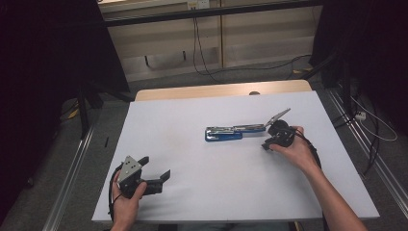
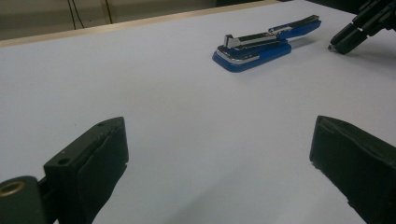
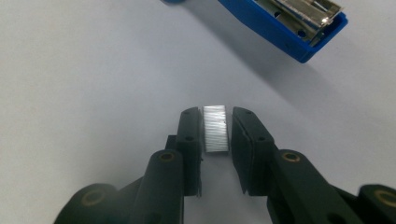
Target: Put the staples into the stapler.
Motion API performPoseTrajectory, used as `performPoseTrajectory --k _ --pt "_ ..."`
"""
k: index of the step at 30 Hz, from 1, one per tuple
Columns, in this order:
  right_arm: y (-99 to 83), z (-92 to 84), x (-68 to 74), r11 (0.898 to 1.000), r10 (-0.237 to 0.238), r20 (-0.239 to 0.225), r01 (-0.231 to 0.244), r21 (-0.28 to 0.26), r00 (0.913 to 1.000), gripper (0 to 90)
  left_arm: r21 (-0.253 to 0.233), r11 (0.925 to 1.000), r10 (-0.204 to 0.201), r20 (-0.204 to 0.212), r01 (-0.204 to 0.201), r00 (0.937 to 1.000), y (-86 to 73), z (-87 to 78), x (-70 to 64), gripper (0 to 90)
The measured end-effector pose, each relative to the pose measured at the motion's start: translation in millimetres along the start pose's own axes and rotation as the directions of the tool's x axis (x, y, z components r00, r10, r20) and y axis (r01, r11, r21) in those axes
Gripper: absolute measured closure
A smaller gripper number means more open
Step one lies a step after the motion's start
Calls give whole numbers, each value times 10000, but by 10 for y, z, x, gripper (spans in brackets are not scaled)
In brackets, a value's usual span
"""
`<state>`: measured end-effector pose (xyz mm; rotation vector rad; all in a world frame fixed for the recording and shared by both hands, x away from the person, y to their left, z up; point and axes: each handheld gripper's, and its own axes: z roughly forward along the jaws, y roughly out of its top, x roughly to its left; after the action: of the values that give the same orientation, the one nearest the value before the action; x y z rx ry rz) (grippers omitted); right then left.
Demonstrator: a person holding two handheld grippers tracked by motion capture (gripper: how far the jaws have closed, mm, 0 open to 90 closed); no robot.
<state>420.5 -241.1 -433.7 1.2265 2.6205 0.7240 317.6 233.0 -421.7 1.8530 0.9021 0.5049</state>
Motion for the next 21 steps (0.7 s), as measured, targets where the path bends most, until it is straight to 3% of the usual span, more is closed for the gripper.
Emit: performPoseTrajectory --k 5,21 --pt "19 2 33 9998 -115 107 114 169 9999 786 -8 10000 -55 -82 55 10000 0 -4 -1 46" --pt "2 -13 11 10000 -65 -111 66 49 9999 790 28 10000 -74 -27 74 10000 -4 -3 4 46"
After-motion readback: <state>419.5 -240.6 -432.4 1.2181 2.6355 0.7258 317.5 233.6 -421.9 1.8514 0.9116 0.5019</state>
